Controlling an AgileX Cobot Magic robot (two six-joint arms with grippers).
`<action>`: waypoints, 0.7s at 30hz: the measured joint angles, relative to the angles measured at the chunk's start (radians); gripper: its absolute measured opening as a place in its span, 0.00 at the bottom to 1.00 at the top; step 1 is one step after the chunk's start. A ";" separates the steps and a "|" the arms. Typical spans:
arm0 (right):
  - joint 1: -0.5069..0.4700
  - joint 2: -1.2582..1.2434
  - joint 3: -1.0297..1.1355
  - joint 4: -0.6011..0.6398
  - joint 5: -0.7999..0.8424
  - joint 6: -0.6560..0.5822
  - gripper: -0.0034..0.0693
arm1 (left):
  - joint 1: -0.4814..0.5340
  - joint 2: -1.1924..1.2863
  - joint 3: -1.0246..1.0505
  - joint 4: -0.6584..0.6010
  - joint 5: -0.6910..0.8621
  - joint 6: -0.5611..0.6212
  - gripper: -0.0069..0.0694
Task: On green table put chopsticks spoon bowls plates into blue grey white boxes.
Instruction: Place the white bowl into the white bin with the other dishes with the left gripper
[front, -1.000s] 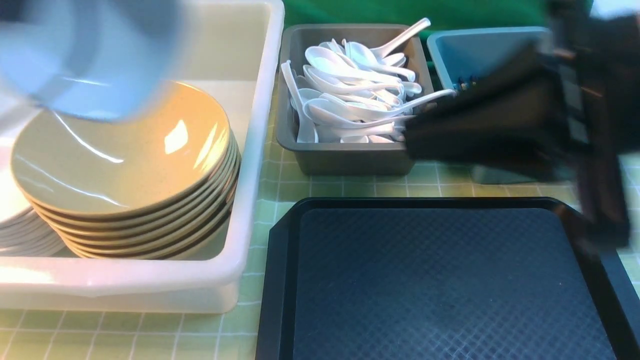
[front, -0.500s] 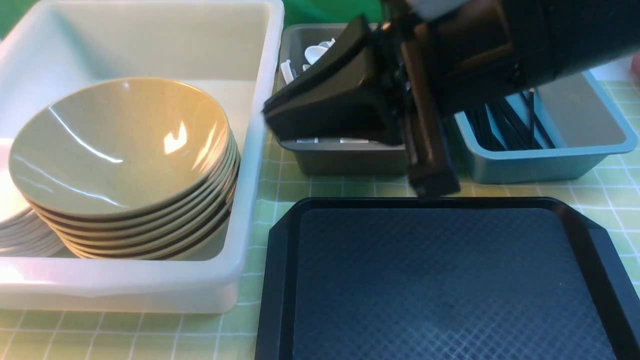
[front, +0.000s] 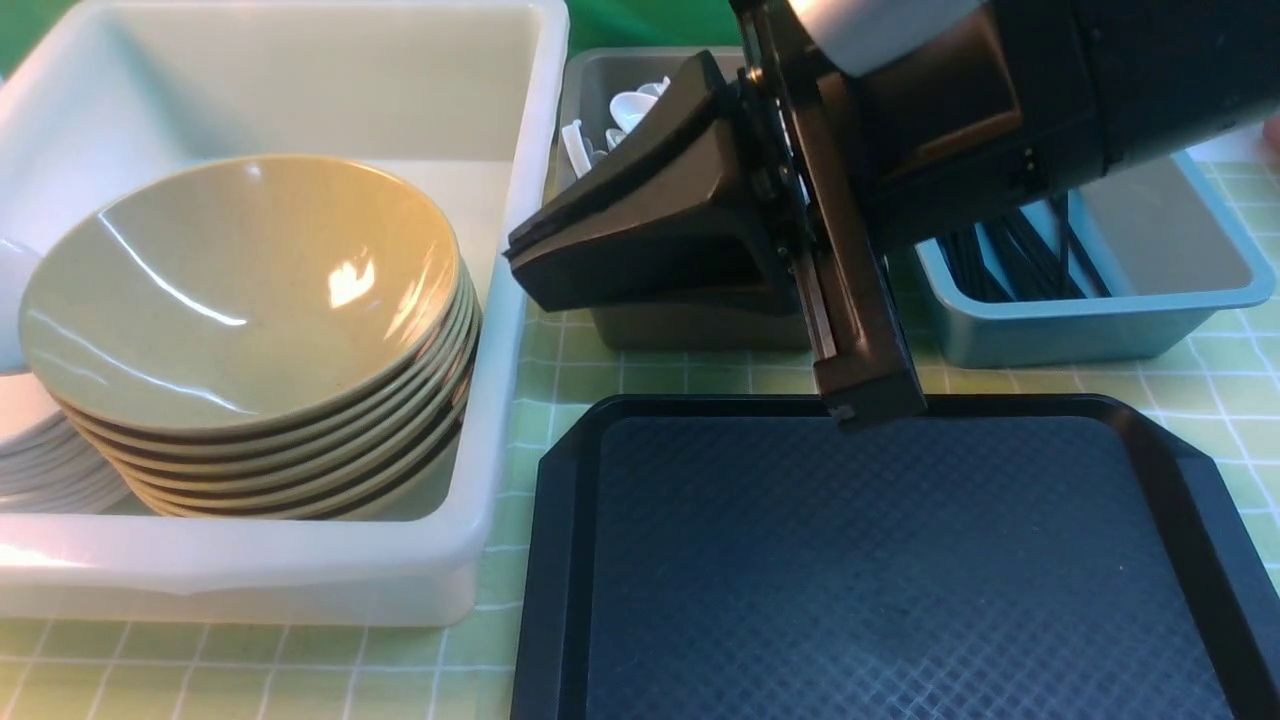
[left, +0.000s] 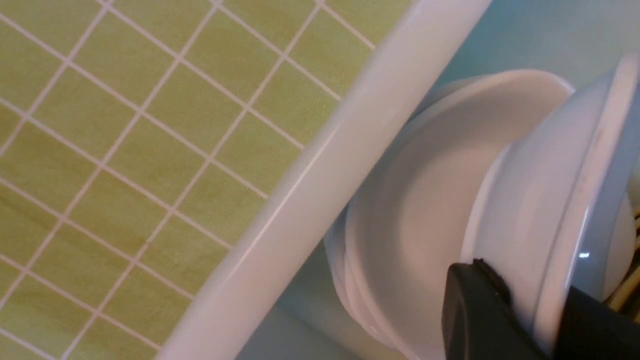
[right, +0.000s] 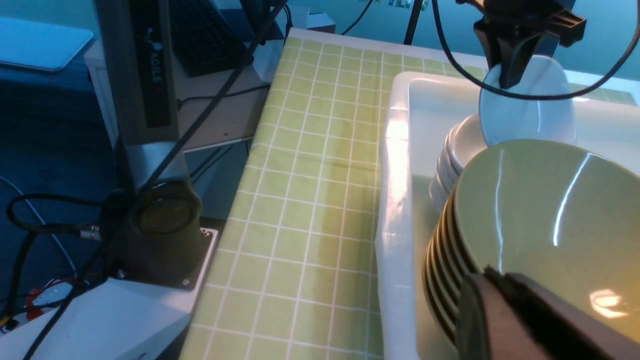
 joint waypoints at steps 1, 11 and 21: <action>0.000 0.000 0.000 0.000 -0.001 0.000 0.08 | 0.000 0.000 0.000 0.000 0.000 -0.012 0.12; 0.000 0.000 0.000 0.000 -0.003 0.000 0.09 | 0.000 -0.001 0.000 0.001 0.001 -0.048 0.39; -0.059 -0.007 0.000 -0.039 0.010 0.049 0.10 | 0.000 -0.114 0.000 0.138 0.001 -0.077 0.76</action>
